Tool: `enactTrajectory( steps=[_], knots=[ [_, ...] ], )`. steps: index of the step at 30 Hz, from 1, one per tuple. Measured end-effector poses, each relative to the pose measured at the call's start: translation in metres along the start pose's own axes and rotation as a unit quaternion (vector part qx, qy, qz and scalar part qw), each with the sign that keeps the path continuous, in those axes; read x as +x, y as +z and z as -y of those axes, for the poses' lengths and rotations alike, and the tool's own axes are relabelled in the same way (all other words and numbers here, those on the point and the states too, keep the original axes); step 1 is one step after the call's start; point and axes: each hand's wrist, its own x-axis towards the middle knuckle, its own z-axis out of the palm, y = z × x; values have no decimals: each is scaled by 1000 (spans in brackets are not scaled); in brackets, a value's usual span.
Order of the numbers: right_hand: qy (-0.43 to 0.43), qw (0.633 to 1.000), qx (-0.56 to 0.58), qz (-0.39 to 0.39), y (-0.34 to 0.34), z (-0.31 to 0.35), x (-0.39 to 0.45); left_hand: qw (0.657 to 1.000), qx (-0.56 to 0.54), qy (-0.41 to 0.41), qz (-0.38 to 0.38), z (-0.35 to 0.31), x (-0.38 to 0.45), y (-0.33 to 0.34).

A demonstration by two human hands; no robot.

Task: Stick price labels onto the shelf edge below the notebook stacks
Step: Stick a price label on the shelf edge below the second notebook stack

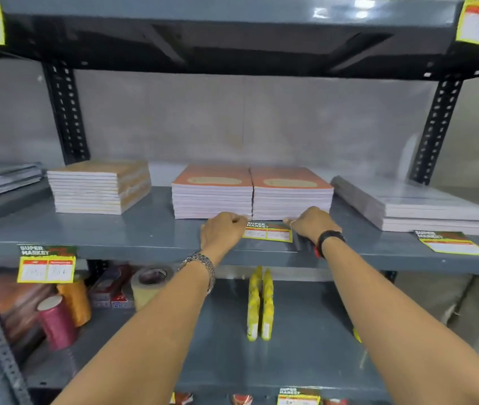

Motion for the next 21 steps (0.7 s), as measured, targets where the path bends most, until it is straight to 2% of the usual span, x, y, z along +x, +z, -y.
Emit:
enactTrajectory(
  steps=[7, 10, 12, 14, 17, 21],
  knots=[
    [1, 1000, -17, -5, 4, 6, 1, 1000, 3, -2, -11, 5, 0, 2],
    [-7, 997, 76, -9, 2, 5, 1, 996, -86, -1, -15, 9, 0, -3],
    [-23, 985, 173, -17, -1, 2, -1, 984, -175, -5, -21, 10, -1, -8],
    [-48, 972, 230, -17, -3, 1, -10, 977, -209, 9, -25, 11, -8, -14],
    [-81, 967, 241, 7, -5, 1, -32, 970, -230, 55, -46, 16, -24, -21],
    [-109, 972, 208, 13, -1, -6, -62, 972, -206, 98, -61, 34, -51, -28]
  ],
)
